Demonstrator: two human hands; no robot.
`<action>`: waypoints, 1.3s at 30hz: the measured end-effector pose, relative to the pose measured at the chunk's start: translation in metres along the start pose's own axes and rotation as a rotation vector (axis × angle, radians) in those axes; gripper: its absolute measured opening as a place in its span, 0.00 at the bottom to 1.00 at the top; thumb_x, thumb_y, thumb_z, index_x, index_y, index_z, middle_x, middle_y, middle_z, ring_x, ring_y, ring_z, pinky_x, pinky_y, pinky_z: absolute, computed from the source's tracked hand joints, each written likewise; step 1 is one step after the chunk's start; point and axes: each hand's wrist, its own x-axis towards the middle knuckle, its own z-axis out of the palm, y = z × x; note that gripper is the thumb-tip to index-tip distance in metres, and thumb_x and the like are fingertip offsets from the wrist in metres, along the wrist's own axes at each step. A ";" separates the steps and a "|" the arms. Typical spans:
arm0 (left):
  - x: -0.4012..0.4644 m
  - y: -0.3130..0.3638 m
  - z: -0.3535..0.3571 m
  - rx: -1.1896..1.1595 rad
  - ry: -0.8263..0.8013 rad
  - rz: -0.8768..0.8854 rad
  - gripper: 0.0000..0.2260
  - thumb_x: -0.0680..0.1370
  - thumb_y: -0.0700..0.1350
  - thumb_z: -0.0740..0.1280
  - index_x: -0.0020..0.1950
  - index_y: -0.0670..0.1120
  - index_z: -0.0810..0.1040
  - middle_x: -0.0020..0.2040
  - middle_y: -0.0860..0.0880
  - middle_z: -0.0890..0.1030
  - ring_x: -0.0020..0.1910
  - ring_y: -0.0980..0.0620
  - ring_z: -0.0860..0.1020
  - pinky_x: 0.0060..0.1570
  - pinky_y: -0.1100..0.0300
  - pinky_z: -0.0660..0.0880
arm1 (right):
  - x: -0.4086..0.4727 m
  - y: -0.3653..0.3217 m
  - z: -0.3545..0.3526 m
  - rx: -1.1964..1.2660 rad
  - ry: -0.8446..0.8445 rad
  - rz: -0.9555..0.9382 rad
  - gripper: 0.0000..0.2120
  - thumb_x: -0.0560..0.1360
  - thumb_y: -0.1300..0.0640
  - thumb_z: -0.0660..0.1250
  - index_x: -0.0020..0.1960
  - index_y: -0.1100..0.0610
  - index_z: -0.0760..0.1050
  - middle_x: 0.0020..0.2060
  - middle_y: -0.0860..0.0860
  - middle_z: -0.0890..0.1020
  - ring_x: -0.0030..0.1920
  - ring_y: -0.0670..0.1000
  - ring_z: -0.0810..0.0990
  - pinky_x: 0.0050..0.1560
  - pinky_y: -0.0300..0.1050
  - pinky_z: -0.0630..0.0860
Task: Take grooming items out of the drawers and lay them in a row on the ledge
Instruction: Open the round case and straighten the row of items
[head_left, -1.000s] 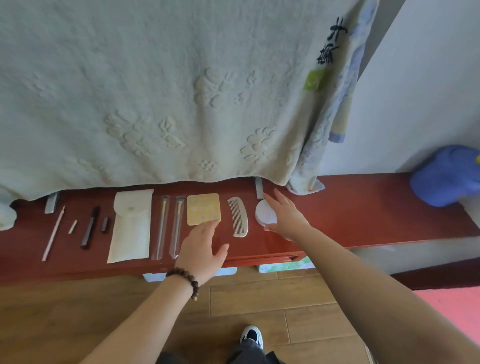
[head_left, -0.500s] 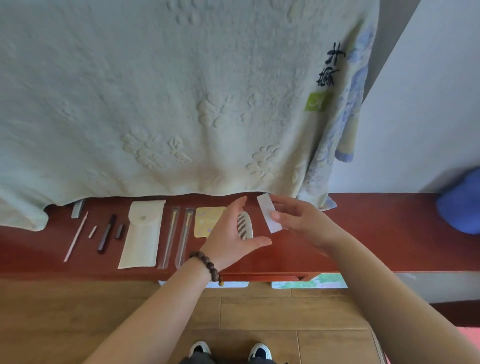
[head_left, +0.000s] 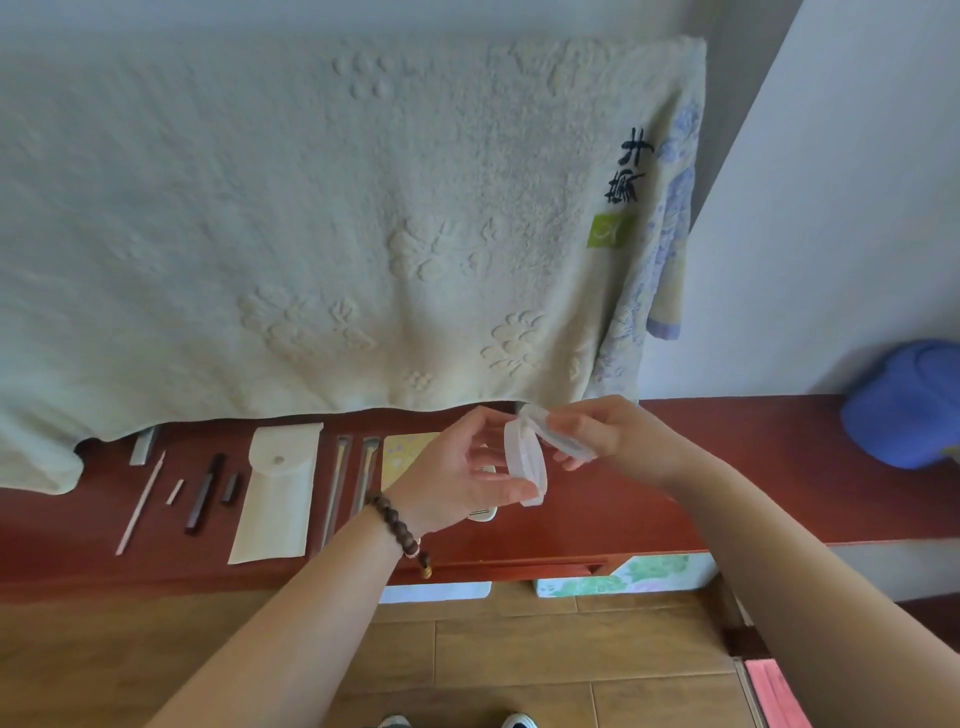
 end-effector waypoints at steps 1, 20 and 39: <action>-0.001 0.000 -0.002 -0.026 -0.028 -0.012 0.29 0.61 0.50 0.78 0.60 0.48 0.74 0.56 0.51 0.81 0.55 0.50 0.81 0.59 0.48 0.77 | -0.001 -0.004 -0.003 -0.024 0.010 0.031 0.20 0.74 0.43 0.64 0.51 0.58 0.82 0.43 0.60 0.84 0.41 0.55 0.83 0.42 0.35 0.76; -0.008 -0.019 -0.004 -0.813 -0.302 -0.071 0.24 0.68 0.45 0.77 0.62 0.41 0.77 0.59 0.39 0.77 0.59 0.41 0.77 0.58 0.37 0.73 | 0.007 0.020 0.029 0.768 0.281 -0.031 0.17 0.82 0.55 0.55 0.62 0.64 0.75 0.55 0.62 0.81 0.56 0.58 0.82 0.55 0.50 0.80; -0.003 -0.043 -0.012 -0.227 -0.002 -0.240 0.23 0.72 0.50 0.73 0.66 0.51 0.73 0.67 0.48 0.76 0.65 0.53 0.75 0.68 0.48 0.69 | 0.037 0.051 0.014 0.697 0.405 0.109 0.12 0.81 0.57 0.59 0.57 0.63 0.76 0.49 0.60 0.83 0.48 0.56 0.84 0.43 0.44 0.82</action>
